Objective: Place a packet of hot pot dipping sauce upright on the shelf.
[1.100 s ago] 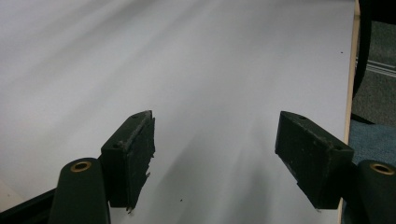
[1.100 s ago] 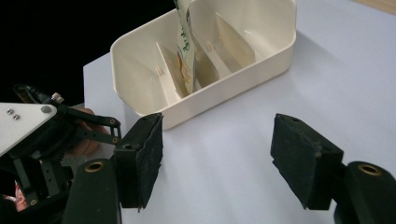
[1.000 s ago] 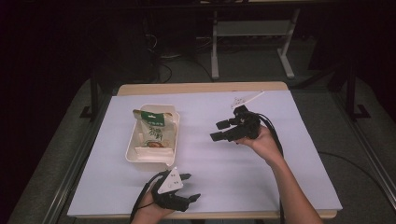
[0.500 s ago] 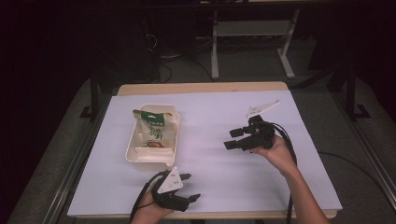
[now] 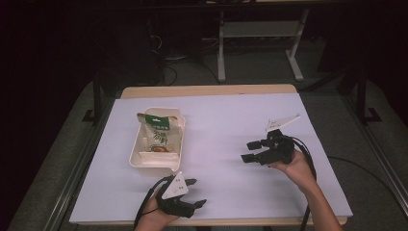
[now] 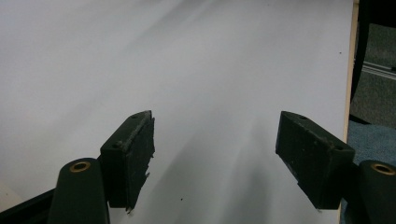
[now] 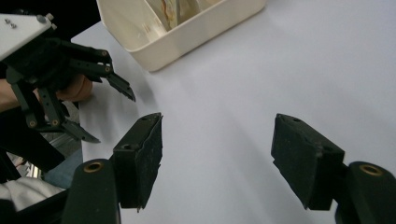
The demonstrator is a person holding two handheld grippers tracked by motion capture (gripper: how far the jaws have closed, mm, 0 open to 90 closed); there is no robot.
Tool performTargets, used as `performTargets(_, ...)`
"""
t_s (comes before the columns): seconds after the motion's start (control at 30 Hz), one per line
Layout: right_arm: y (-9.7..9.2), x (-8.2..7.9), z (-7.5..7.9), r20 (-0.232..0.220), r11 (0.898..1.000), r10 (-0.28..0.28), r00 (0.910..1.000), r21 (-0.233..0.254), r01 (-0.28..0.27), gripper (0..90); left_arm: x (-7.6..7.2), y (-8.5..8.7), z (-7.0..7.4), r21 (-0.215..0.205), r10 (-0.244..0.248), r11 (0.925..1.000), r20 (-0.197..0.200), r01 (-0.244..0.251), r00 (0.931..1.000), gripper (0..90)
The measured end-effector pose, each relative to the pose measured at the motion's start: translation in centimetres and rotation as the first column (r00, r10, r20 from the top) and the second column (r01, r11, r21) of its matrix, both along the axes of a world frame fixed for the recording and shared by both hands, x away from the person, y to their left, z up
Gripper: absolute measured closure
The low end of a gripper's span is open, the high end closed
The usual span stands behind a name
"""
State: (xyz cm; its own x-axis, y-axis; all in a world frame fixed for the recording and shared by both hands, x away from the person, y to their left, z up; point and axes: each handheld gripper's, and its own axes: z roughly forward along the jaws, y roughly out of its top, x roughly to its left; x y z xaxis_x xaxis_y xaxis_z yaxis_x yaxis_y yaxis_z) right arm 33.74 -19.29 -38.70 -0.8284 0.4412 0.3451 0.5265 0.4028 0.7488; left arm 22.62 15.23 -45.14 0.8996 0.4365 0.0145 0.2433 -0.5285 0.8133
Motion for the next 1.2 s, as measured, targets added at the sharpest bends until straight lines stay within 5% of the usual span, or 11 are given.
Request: performTargets(1.2, -5.0, -5.3, -4.8, -0.033, 0.997, -0.068, 0.9971, -0.04, 0.067, 31.7, 0.2, 0.0, -0.1, 0.005, -0.009, 0.9999, -0.012, 0.009, 0.9999, 28.7)
